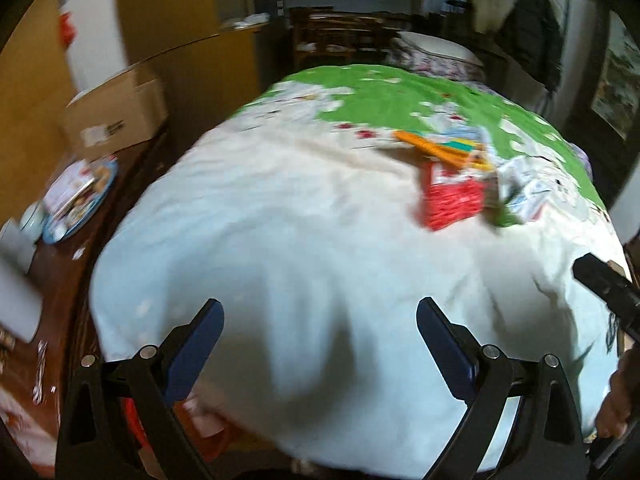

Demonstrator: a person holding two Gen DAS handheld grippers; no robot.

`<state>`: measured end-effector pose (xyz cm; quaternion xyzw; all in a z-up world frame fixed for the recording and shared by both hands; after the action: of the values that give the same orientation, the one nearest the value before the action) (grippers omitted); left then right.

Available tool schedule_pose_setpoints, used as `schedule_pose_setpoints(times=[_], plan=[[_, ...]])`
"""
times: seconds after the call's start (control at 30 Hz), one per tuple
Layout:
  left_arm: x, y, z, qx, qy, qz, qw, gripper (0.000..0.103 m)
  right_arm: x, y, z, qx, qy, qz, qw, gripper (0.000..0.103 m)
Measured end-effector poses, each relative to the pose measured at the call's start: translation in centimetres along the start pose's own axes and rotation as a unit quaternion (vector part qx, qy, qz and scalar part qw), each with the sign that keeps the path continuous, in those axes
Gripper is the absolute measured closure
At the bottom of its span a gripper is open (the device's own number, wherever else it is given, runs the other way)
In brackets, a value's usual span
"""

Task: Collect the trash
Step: 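Move both open tools back over the bed, then lower left tool onto red mesh net and close on it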

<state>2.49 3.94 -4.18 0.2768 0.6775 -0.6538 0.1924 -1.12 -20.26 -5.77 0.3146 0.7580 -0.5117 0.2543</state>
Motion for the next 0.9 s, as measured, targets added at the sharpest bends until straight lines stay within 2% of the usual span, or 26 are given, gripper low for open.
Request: schedule_pose_setpoints(times=[0.13, 0.3, 0.4, 0.53, 0.7, 0.8, 0.9], plan=[[-2.8, 2.0, 4.7, 0.021, 0.031, 0.01, 0.9993, 0.008, 0.0, 0.8, 3.8, 0.064, 0.012, 0.009, 0.998, 0.034], [-5.6, 5.6, 9.7, 0.032, 0.072, 0.016, 0.9967, 0.008, 0.4, 1.6, 6.9, 0.081, 0.043, 0.011, 0.996, 0.034], [-6.1, 7.7, 11.1, 0.038, 0.079, 0.009, 0.9962, 0.008, 0.8, 2.1, 7.5, 0.095, 0.041, 0.014, 0.995, 0.034], [-7.1, 10.6, 12.6, 0.047, 0.075, -0.004, 0.9961, 0.008, 0.9, 3.0, 7.5, 0.088, 0.04, 0.005, 0.995, 0.034], [-7.5, 13.0, 11.4, 0.037, 0.057, -0.02, 0.9975, 0.008, 1.2, 3.5, 7.6, 0.083, 0.043, -0.008, 0.996, 0.034], [-6.9, 12.6, 8.2, 0.026, 0.041, -0.023, 0.9986, 0.008, 1.3, 3.4, 7.7, 0.08, 0.049, -0.006, 0.996, 0.034], [-5.5, 11.7, 4.2, -0.005, 0.033, -0.025, 0.9991, 0.008, 1.4, 3.4, 7.6, 0.083, 0.046, -0.006, 0.995, 0.034]])
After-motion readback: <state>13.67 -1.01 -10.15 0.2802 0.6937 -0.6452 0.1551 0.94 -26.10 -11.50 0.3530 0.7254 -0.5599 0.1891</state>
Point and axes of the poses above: each gripper's, at about its wrist camera, not at the fingertips, and y roughly the way its jaws point, z to its right, x to its underside, the point moved 6 cm from there along y, roughly the way its jaws point, and after that the axes turned 3 degrees about -x, right-handed, at the moved point
